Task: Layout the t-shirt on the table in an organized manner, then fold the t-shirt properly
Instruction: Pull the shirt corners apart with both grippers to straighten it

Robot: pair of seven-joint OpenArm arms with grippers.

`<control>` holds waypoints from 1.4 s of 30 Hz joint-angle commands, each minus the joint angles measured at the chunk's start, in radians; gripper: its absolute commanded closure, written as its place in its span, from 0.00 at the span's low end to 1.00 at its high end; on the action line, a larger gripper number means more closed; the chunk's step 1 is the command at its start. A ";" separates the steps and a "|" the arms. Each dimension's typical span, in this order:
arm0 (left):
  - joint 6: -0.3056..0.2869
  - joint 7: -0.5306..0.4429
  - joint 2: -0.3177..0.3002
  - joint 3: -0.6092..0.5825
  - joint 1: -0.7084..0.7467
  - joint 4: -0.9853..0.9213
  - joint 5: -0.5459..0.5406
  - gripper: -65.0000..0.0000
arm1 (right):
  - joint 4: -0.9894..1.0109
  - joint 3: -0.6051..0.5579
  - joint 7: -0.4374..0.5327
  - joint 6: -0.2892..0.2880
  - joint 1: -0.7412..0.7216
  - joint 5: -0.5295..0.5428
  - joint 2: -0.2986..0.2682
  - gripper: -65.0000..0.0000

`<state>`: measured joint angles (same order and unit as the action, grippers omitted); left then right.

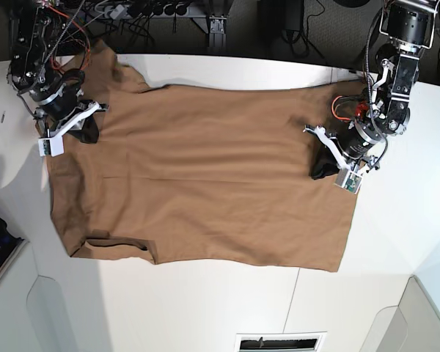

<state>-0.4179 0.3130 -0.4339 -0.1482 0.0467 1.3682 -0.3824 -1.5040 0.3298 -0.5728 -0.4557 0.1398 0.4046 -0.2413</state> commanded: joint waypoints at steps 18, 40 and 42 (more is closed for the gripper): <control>-0.235 0.301 -0.172 0.223 0.057 0.212 -0.391 0.60 | -0.276 0.190 -0.184 -0.005 0.038 0.146 -0.039 0.81; -0.280 0.395 -0.172 0.523 0.372 0.221 -0.549 0.41 | -0.286 0.390 -0.183 -0.049 0.365 0.269 -0.050 0.47; -0.280 0.395 -0.167 0.523 0.372 0.221 -0.544 0.40 | -0.277 0.390 -0.183 -0.049 0.365 0.269 -0.050 0.47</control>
<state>-0.6861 0.7254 -0.5838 0.3656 0.4206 1.5772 -0.9100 -1.7691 0.7113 -0.7746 -0.5018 0.5018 0.6617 -0.2745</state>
